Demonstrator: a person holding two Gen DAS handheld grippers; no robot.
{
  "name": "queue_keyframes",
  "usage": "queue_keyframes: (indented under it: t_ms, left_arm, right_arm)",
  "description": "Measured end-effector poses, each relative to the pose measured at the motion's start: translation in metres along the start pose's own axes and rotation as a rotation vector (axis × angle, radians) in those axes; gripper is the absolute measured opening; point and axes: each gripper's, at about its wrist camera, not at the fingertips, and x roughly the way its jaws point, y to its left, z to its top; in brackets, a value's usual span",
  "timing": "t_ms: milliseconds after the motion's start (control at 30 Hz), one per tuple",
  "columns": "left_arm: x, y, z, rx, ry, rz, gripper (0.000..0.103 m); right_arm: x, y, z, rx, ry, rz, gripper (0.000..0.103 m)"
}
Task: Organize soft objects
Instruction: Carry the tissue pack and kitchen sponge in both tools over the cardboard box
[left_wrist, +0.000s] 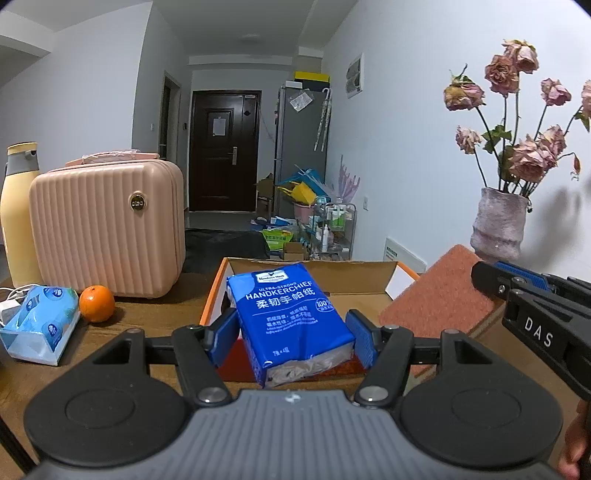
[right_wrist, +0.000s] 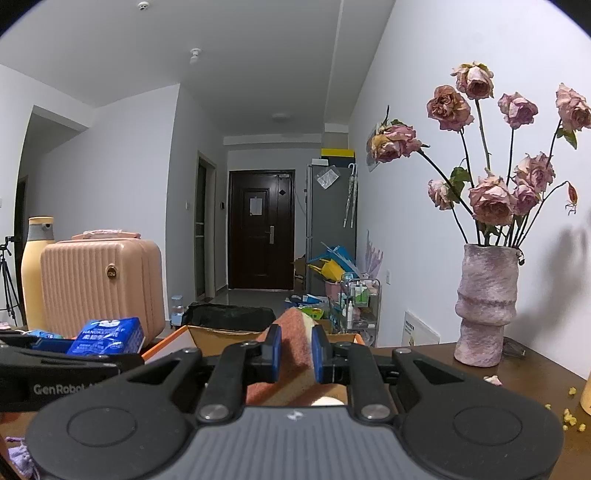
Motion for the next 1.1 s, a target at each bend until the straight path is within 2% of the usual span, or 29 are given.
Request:
queue_keyframes:
  t_ms: [1100]
  left_arm:
    - [0.085, -0.008, 0.025, -0.013, -0.003, 0.031, 0.064]
  right_arm:
    - [0.083, -0.017, 0.007, 0.014, -0.014, 0.003, 0.016]
